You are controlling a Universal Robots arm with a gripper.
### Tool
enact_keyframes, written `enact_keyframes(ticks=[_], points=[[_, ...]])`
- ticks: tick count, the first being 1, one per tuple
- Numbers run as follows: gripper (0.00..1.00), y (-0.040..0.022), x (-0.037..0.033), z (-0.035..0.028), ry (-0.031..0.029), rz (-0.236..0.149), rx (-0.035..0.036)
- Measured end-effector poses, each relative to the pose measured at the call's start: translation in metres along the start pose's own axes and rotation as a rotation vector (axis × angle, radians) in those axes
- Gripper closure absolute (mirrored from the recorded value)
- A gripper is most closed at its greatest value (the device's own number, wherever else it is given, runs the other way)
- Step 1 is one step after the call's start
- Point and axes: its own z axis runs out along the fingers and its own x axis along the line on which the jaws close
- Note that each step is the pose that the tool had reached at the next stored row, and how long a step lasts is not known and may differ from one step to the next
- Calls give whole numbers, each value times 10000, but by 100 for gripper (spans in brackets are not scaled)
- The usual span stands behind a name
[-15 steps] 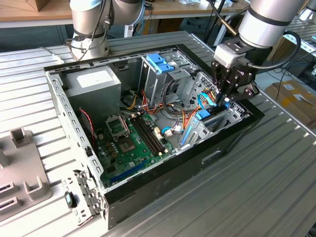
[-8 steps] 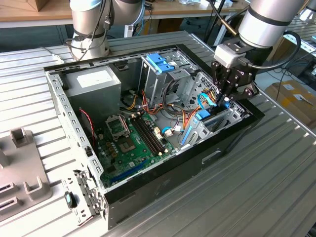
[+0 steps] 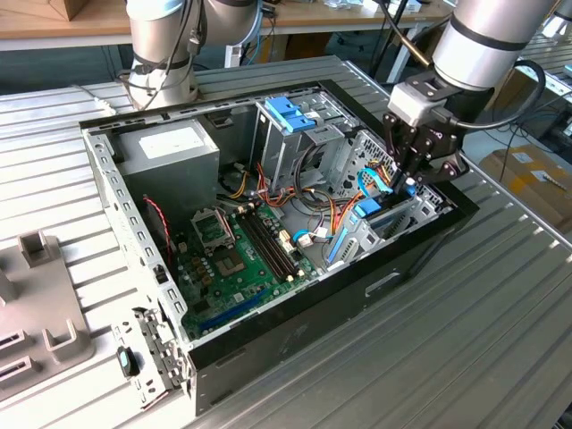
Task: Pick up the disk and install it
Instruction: 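Insert the second disk wire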
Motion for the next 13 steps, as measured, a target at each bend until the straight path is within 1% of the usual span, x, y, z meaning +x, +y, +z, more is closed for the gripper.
enact_keyframes(ticks=[4, 6, 13], points=[[84, 1, 26, 11, -17, 1, 0], [84, 2, 32, 13, -12, 1, 0], [84, 9, 33, 25, -11, 0, 0]])
